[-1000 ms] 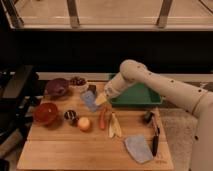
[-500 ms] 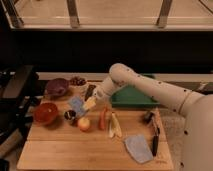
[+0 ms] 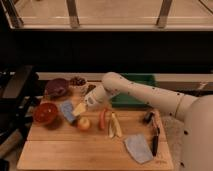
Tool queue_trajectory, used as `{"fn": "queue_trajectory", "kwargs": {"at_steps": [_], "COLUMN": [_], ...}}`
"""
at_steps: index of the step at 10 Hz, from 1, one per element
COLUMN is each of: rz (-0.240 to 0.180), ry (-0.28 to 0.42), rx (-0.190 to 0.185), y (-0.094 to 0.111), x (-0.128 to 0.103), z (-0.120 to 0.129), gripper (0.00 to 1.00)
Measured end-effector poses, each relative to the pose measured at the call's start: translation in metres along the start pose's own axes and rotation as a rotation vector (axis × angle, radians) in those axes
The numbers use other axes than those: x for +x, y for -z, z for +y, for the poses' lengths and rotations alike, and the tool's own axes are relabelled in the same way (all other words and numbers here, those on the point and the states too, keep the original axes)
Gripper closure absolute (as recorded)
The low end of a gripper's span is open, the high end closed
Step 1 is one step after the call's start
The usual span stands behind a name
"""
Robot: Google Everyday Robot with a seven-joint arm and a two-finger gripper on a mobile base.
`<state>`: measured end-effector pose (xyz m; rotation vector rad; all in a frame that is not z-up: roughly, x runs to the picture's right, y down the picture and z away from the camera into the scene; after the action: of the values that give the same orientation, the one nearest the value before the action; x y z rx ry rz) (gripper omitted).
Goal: Place sponge in metal cup
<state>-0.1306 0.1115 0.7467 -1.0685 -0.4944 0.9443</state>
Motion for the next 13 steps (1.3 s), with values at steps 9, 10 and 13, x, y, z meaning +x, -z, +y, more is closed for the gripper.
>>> {"fn": "queue_trajectory", "kwargs": {"at_steps": [9, 10, 13], "rz": [-0.006, -0.006, -0.018], "ry": [-0.132, -0.141, -0.164], "rx": [0.039, 0.040, 0.044], "y": [-0.036, -0.039, -0.041], "x": [0.004, 0.005, 0.006], "z": [-0.025, -0.027, -0.030], "gripper": [0.49, 0.41, 0.30]}}
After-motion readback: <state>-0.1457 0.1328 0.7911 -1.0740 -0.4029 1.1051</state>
